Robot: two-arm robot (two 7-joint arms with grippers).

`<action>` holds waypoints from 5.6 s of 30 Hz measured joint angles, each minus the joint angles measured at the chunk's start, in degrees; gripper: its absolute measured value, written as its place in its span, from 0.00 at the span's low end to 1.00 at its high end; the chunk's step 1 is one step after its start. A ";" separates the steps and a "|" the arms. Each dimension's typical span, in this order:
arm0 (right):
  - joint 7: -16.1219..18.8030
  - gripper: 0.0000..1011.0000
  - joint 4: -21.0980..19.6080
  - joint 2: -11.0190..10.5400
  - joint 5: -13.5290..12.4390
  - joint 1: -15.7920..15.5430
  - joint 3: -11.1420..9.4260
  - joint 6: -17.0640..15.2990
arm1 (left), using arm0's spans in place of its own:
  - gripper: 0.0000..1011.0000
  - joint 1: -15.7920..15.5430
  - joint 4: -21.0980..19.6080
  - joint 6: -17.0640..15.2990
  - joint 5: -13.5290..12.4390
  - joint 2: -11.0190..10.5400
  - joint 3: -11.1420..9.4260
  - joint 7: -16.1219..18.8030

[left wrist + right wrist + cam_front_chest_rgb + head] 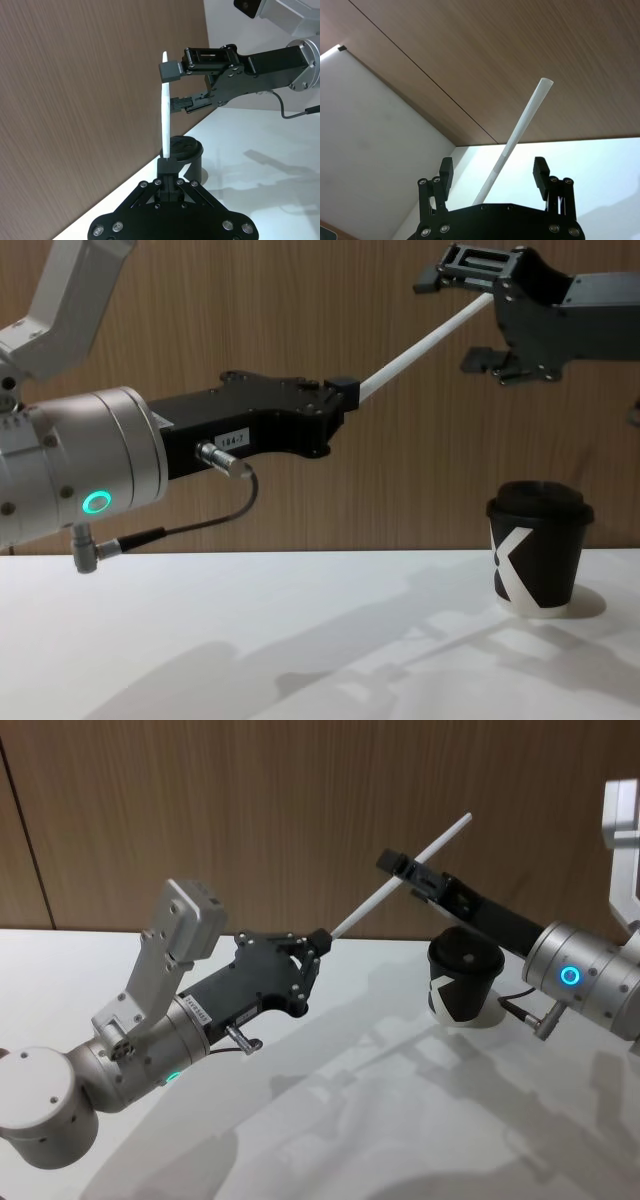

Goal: Pick up the straw with one hand, pass it to the other hand, and insert it into the cup.

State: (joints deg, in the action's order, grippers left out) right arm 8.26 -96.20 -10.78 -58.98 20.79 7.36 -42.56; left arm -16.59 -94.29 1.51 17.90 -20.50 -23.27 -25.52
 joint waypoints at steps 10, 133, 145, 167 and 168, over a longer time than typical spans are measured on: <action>-0.93 0.99 0.86 0.66 -0.75 0.61 0.19 0.14 | 0.00 0.00 0.00 0.00 0.00 0.00 0.00 0.00; 5.61 0.01 -2.16 -12.65 14.65 7.88 10.26 11.61 | 0.99 0.00 0.00 0.00 0.00 0.00 0.00 0.00; 8.34 0.01 -1.80 -17.80 18.96 10.69 12.43 13.37 | 0.99 0.00 0.00 0.00 0.00 0.00 0.00 0.00; 9.58 0.01 2.64 -21.83 22.79 12.78 14.95 14.86 | 0.99 0.00 0.00 0.00 0.00 0.00 0.00 0.00; 9.58 0.01 3.08 -21.97 22.98 12.83 14.95 14.95 | 0.99 0.00 0.00 0.00 0.00 0.01 0.00 0.00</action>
State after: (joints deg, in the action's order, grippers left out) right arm 17.84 -93.12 -32.75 -36.00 33.63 22.32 -27.60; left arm -16.59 -94.29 1.50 17.90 -20.49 -23.27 -25.52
